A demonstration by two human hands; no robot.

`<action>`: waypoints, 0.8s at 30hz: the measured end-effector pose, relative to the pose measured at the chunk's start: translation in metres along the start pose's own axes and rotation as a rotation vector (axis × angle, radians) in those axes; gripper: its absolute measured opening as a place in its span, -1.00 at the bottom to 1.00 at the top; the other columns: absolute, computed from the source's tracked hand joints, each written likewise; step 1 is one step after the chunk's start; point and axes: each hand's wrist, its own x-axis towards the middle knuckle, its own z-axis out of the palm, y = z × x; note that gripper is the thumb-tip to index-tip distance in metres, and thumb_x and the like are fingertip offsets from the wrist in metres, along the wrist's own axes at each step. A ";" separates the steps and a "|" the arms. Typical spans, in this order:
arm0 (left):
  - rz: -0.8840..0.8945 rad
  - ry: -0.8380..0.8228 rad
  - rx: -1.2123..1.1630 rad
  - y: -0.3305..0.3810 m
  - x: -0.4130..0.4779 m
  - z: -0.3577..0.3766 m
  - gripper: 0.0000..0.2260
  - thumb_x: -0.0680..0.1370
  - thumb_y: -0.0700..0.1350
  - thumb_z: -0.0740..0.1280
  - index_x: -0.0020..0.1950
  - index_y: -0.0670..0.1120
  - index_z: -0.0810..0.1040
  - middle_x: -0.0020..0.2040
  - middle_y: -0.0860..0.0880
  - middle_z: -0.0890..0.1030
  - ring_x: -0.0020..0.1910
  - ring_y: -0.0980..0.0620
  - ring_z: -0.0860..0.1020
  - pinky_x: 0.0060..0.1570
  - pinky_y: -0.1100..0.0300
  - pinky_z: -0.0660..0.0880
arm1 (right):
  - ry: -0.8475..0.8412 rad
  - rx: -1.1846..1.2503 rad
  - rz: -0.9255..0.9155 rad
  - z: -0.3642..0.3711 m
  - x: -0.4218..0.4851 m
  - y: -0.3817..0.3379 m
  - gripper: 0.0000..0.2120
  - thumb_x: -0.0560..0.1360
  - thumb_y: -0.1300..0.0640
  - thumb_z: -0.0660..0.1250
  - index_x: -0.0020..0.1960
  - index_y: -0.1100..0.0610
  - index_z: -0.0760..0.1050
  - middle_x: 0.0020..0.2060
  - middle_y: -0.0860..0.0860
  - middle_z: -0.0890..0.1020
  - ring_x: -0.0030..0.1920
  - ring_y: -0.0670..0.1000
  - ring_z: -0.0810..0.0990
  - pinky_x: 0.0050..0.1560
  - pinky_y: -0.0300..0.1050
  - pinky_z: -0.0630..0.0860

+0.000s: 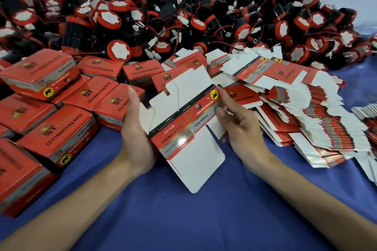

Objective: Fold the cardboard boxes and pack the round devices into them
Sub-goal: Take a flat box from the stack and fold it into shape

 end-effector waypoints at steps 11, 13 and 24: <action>-0.442 -0.084 0.263 0.006 0.009 -0.011 -0.86 0.42 -0.10 0.37 -0.10 -0.10 0.68 -0.13 -0.08 0.71 -0.18 0.01 0.69 -0.28 0.21 0.59 | 0.085 -0.748 -0.294 -0.003 -0.002 -0.003 -0.57 0.61 0.01 0.15 0.40 0.20 0.41 0.24 0.26 0.47 0.23 0.20 0.43 0.18 0.08 0.48; -0.422 -0.049 0.178 0.005 0.012 -0.011 -0.69 0.47 0.00 0.25 0.05 -0.13 0.64 -0.01 -0.11 0.70 -0.07 -0.03 0.68 -0.19 0.17 0.60 | -0.070 -0.925 -0.213 0.002 -0.006 -0.009 -0.23 0.49 -0.41 -0.03 0.53 0.05 0.18 0.49 0.20 0.21 0.44 0.19 0.20 0.39 0.15 0.16; -0.432 -0.147 0.230 0.013 0.010 -0.021 -0.92 0.28 -0.14 0.38 -0.40 -0.08 0.64 -0.39 -0.03 0.59 -0.42 0.04 0.56 -0.42 0.32 0.46 | -0.314 -0.755 -0.307 0.004 -0.012 -0.008 0.16 0.24 -0.47 0.31 0.55 -0.07 -0.27 0.56 0.09 -0.20 0.55 0.10 -0.24 0.49 0.26 -0.01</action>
